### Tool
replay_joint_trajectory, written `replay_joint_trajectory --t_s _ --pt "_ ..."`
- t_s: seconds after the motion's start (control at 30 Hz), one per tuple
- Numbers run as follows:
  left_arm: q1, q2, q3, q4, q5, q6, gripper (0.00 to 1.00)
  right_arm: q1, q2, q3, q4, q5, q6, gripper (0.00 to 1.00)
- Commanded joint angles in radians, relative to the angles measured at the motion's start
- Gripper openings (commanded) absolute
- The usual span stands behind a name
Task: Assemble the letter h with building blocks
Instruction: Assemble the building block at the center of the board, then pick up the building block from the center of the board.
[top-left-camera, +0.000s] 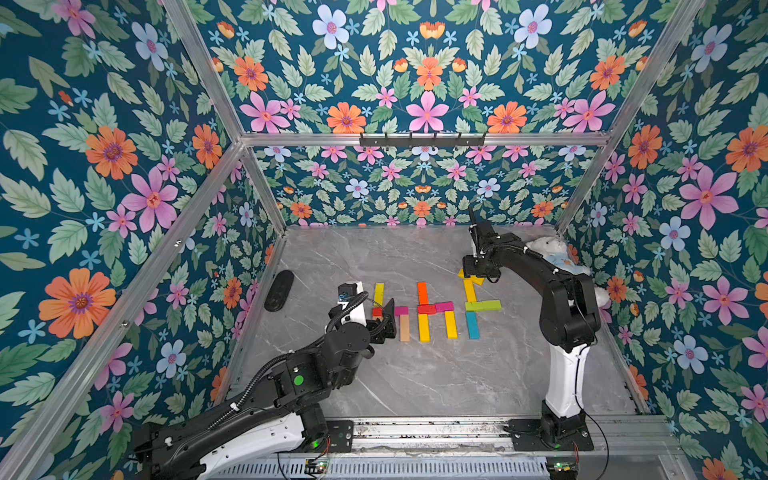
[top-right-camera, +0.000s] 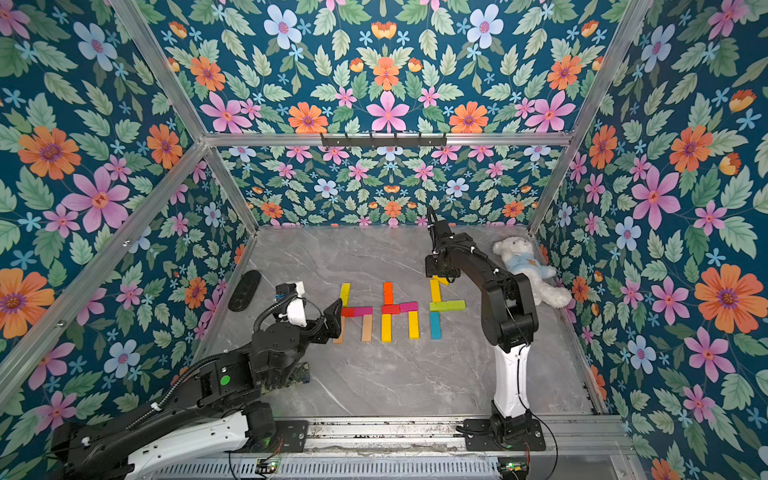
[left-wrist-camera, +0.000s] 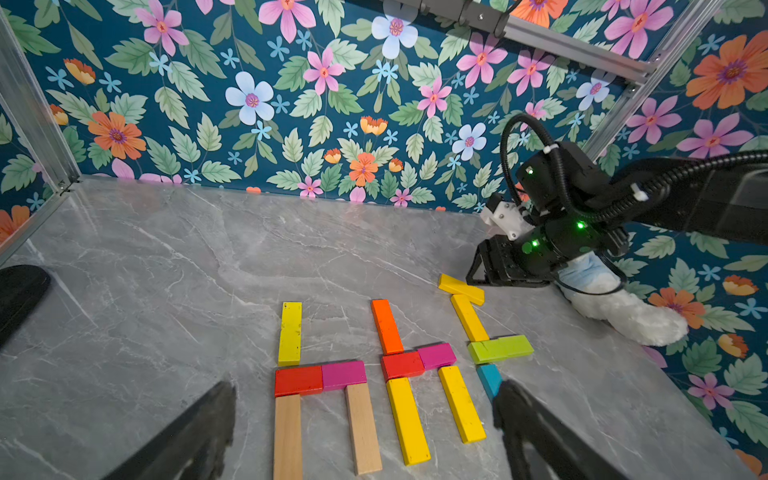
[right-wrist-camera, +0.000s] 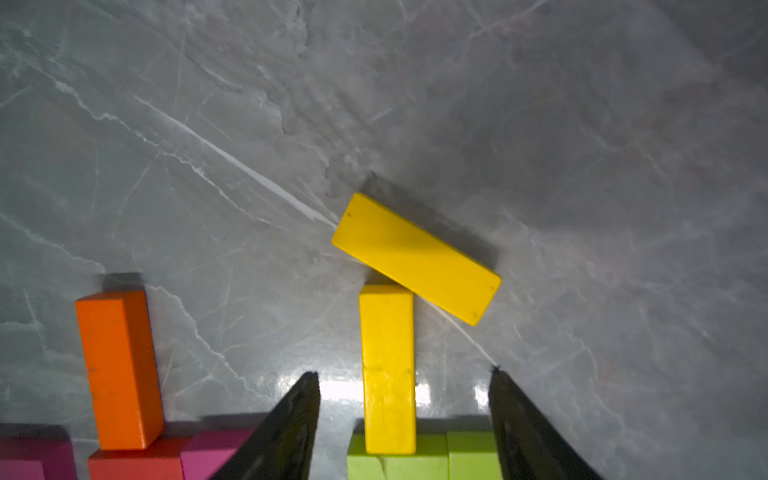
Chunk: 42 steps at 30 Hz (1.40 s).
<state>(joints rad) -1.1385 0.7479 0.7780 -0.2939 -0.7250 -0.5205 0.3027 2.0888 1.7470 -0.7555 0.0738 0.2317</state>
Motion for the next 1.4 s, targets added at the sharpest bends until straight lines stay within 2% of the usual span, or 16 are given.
replay_joint_trajectory --t_s 0.0,0.53,0.87,1.2,1.27,1.37 --pt "0.0 0.007 0.011 0.016 -0.014 -0.009 0.99 0.003 0.041 0.052 -0.059 0.029 -0.054 0.69" --pt "0.0 0.072 0.047 0.02 -0.018 -0.004 1.0 0.054 0.205 0.197 -0.085 0.13 -0.132 0.71" --pt "-0.001 0.1 0.059 0.022 -0.018 -0.006 0.99 -0.004 0.258 0.245 -0.108 0.127 -0.101 0.67" --pt "0.001 0.127 0.063 0.04 -0.025 0.005 1.0 -0.087 0.239 0.169 -0.086 0.043 -0.047 0.54" --pt "0.0 0.13 0.064 0.045 -0.022 0.009 0.99 -0.089 0.233 0.149 -0.072 0.03 -0.04 0.46" --pt "0.001 0.131 0.063 0.048 -0.02 0.008 0.99 -0.091 0.221 0.132 -0.056 0.016 -0.035 0.27"
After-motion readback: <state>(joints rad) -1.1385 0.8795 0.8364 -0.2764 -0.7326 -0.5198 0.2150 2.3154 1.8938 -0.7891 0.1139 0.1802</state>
